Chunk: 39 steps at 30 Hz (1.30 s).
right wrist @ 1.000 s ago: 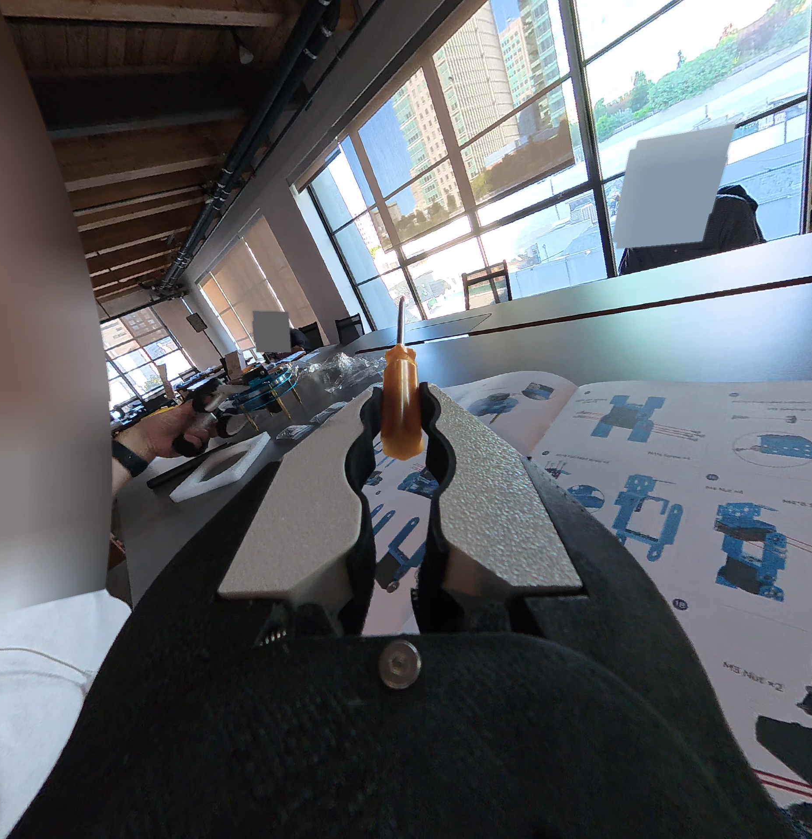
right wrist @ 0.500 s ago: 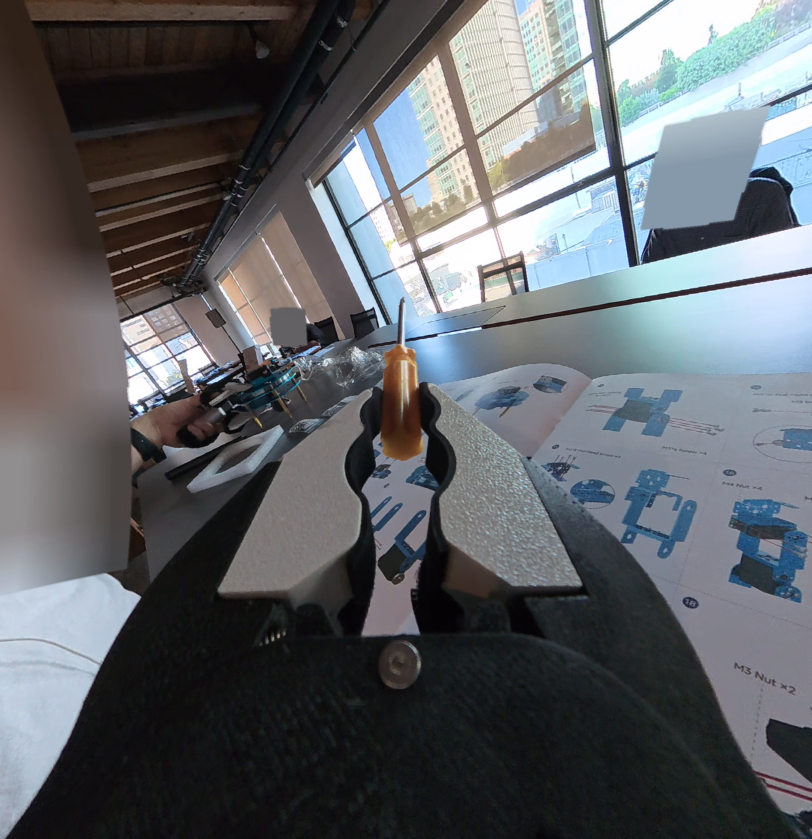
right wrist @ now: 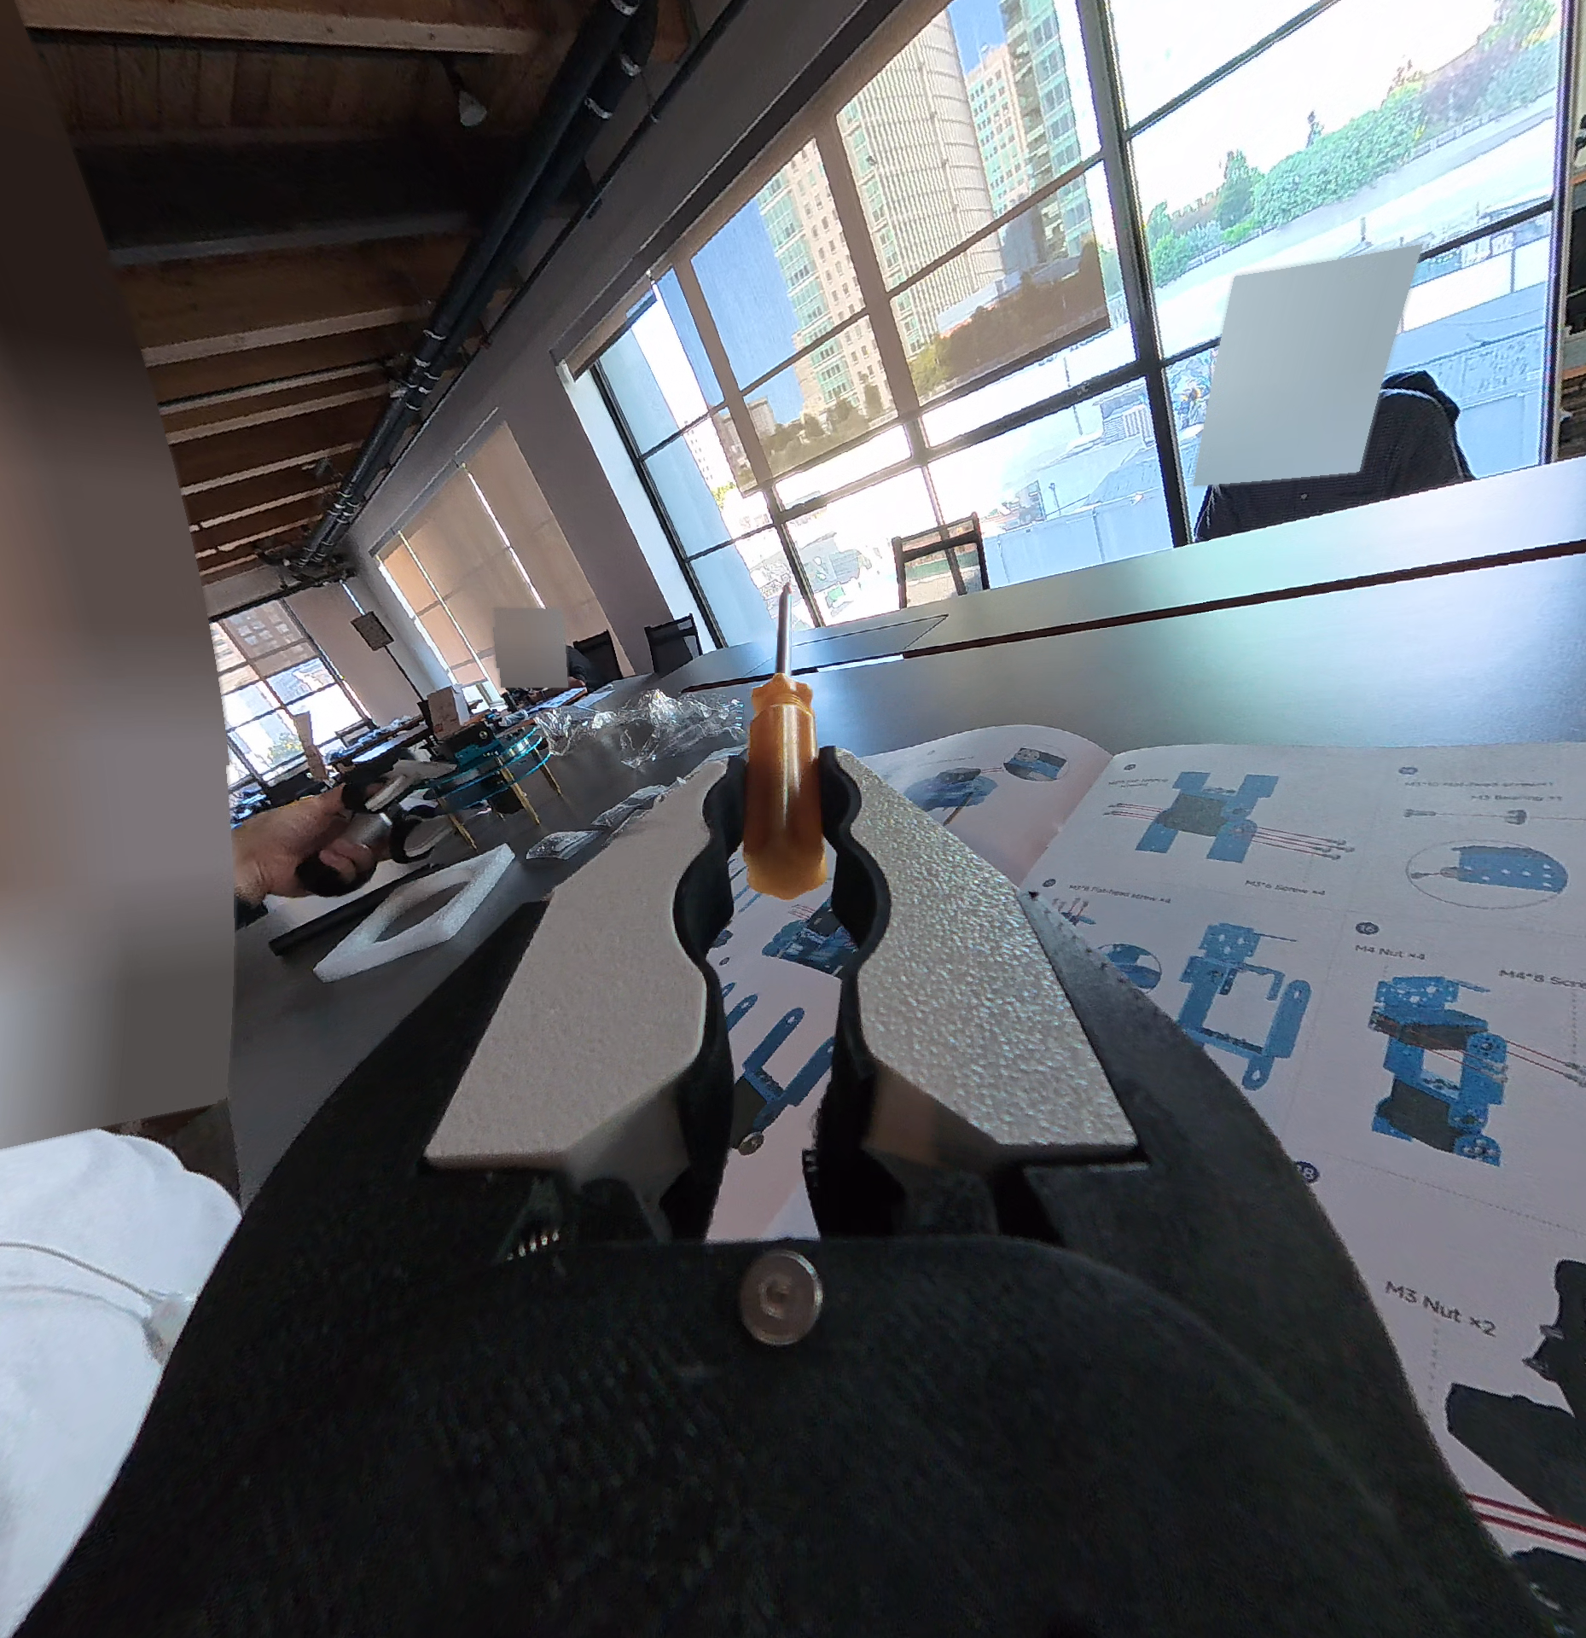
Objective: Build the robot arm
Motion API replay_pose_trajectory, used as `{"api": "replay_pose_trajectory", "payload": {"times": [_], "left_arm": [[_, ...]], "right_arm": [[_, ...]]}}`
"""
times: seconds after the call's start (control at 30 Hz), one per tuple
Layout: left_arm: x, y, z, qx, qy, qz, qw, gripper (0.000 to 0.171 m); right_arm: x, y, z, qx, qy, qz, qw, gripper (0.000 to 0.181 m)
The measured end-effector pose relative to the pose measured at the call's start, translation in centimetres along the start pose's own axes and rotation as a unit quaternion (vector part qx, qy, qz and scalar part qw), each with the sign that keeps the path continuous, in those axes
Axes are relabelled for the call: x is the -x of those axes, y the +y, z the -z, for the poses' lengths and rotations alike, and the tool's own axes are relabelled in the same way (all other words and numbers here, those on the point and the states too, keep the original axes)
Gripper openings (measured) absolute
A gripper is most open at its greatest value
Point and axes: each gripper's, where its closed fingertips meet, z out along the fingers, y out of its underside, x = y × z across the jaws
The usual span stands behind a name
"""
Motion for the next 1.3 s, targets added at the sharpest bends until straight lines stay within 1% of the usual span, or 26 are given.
{"api": "replay_pose_trajectory", "payload": {"times": [0.1,0.17,0.23,0.33,0.5,0.57,0.63,0.73,0.83,0.9,0.97,1.0,1.07,1.17,1.23,1.27,1.3], "left_arm": [[-0.1,0.5,-0.1,0.063,0.003,0.001,0.998,0.036],[-0.2,1.0,0.0,0.105,0.016,0.017,0.994,0.036],[-0.3,1.2,0.3,0.132,0.02,0.027,0.991,0.036],[-0.2,0.9,1.0,0.139,0.013,0.036,0.99,0.037],[0.2,-0.2,2.6,0.108,-0.015,0.015,0.994,0.041],[0.1,-0.5,2.8,0.099,-0.008,0.024,0.995,0.044],[0.1,-0.6,2.9,0.1,0.002,0.04,0.994,0.04],[0.0,-0.7,3.1,0.141,0.011,0.047,0.989,0.038],[0.1,-1.7,3.3,0.194,0.014,0.04,0.98,0.038],[0.1,-2.2,3.2,0.227,0.021,0.054,0.972,0.038],[0.1,-2.5,3.0,0.245,0.025,0.059,0.968,0.037],[0.1,-2.8,3.0,0.242,0.021,0.052,0.969,0.038],[-0.1,-3.5,3.3,0.222,0.011,0.029,0.975,0.052],[-0.1,-4.2,5.2,0.173,-0.035,-0.02,0.984,0.053],[0.6,-4.5,7.3,0.136,-0.113,-0.084,0.981,0.053],[0.1,-5.1,8.2,0.105,-0.139,-0.131,0.976,0.054],[-1.0,-5.9,8.9,0.06,-0.159,-0.185,0.968,0.05]], "right_arm": [[-0.2,0.0,0.0,0.0,0.008,0.002,1.0,0.015],[-0.3,-0.1,0.1,-0.003,0.011,0.002,1.0,0.015],[-0.3,-0.1,0.0,-0.005,0.012,0.002,1.0,0.015],[-0.3,-0.1,0.0,-0.004,0.016,0.009,1.0,0.015],[-0.3,-0.3,0.1,-0.011,0.023,0.016,1.0,0.014],[-0.5,-0.4,0.2,-0.014,0.026,0.016,0.999,0.014],[-0.5,-0.4,0.2,-0.014,0.026,0.016,0.999,0.014],[-0.6,-0.3,0.1,-0.011,0.029,0.018,0.999,0.015],[-0.6,-0.3,0.0,-0.01,0.029,0.019,0.999,0.015],[-0.7,-0.2,-0.1,-0.007,0.032,0.022,0.999,0.015],[-0.7,0.0,-0.2,-0.003,0.034,0.023,0.999,0.015],[-0.7,0.0,-0.2,-0.002,0.036,0.026,0.999,0.015],[-0.8,0.0,-0.2,-0.001,0.038,0.03,0.999,0.015],[-0.6,0.0,-0.2,-0.001,0.035,0.031,0.999,0.015],[-0.6,0.0,-0.2,-0.002,0.036,0.033,0.999,0.015],[-0.6,0.0,-0.2,-0.003,0.035,0.033,0.999,0.015],[-0.5,0.0,-0.2,-0.003,0.033,0.032,0.999,0.015]]}}
